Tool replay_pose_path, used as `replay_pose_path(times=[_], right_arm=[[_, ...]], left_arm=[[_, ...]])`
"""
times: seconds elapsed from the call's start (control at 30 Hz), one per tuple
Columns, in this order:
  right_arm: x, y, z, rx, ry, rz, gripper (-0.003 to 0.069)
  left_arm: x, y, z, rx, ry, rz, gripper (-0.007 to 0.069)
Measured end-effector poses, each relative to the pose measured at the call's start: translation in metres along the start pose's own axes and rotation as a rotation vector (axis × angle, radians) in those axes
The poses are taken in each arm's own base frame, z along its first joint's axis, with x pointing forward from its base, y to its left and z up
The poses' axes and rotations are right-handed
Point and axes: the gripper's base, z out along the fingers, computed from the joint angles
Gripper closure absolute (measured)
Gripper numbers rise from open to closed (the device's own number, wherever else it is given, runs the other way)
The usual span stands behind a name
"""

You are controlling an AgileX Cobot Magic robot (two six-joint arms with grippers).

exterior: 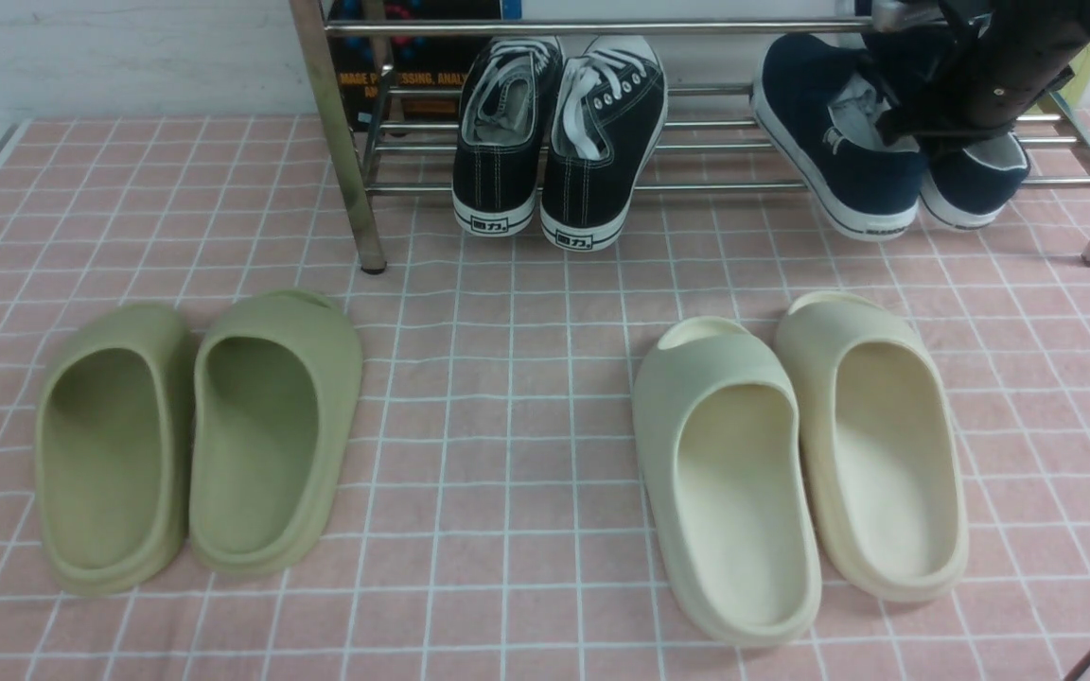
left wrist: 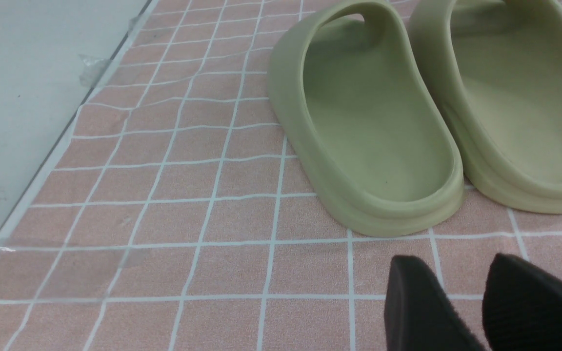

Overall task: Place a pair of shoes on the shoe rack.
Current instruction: Use the right arm to put a shoe into the shoe rack

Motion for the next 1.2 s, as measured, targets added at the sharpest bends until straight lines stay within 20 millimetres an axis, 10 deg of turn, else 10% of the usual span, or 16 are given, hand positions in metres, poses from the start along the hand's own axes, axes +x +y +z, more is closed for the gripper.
replay_pose_path(times=[1.2], right_arm=[[-0.007, -0.002, -0.012, 0.017, -0.021, 0.140, 0.0619]], left_arm=[[0.000, 0.000, 0.000, 0.000, 0.000, 0.000, 0.0385]])
